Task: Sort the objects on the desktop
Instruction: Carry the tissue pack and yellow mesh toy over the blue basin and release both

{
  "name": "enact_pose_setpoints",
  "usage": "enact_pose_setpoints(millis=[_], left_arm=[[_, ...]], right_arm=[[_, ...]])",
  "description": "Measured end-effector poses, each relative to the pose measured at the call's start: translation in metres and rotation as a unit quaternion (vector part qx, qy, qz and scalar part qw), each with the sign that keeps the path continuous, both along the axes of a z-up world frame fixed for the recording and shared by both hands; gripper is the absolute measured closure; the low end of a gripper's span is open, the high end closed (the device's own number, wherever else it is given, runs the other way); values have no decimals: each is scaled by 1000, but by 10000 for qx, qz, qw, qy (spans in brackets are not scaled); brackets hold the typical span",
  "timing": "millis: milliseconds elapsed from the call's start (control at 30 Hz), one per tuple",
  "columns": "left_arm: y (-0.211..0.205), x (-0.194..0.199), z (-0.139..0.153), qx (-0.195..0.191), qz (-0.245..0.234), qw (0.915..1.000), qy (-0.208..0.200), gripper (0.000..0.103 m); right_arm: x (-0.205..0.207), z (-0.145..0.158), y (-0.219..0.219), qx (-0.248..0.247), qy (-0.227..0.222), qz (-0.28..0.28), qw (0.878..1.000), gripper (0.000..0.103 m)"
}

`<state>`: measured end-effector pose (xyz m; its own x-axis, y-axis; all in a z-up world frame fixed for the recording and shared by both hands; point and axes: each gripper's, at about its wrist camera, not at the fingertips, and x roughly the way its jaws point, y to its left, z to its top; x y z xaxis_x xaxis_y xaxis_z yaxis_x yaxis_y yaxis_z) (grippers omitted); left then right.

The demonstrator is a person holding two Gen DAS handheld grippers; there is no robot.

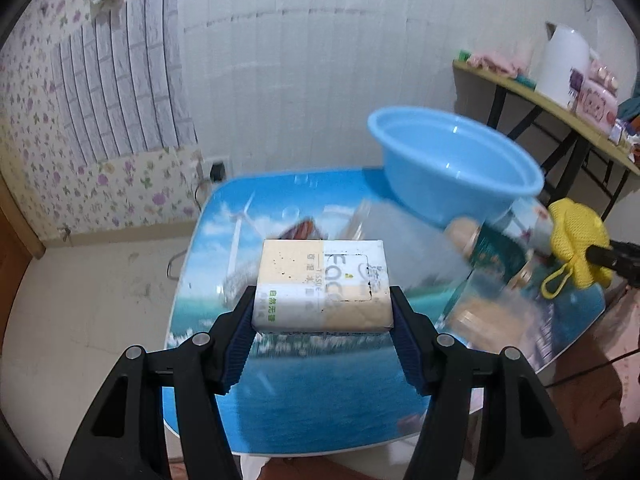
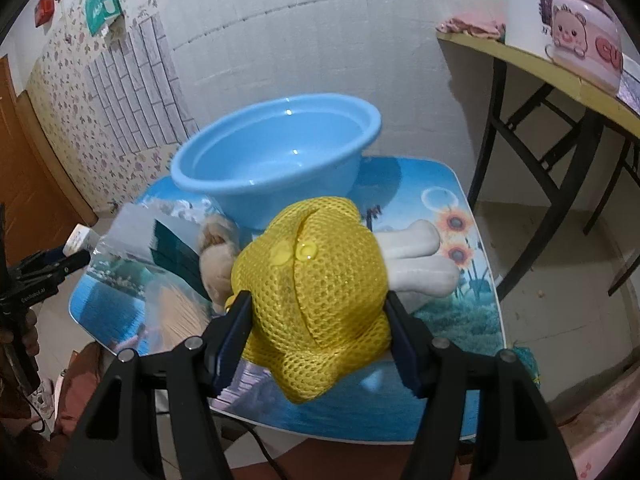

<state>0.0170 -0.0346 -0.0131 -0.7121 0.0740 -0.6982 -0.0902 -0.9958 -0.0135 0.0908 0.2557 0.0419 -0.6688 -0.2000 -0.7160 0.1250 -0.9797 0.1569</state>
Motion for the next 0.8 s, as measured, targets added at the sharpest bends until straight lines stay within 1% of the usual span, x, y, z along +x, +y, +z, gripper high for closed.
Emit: enact_pose_setpoints(millis=[300,433,533,633,800], left_arm=[[19,-16,25,78,-248,9994,216,41],[37,-29,35,-50,-426,9985,339,41],[47,-41,42,-3,-565,9978,361,41],[63,-55,47,-50,-705,9967,388,41],[86,-78,50,-37,-904,9953,347,41]], right_arm=[[-8,26,-14,-51,365,256,9990,40],[-17,38,-15,14,587,285,9979,40],[-24,42,-16,-61,649,312,9974,40],[-37,46,-16,-112,698,313,9970,40],[-58,47,-14,-166,726,324,9967,40]])
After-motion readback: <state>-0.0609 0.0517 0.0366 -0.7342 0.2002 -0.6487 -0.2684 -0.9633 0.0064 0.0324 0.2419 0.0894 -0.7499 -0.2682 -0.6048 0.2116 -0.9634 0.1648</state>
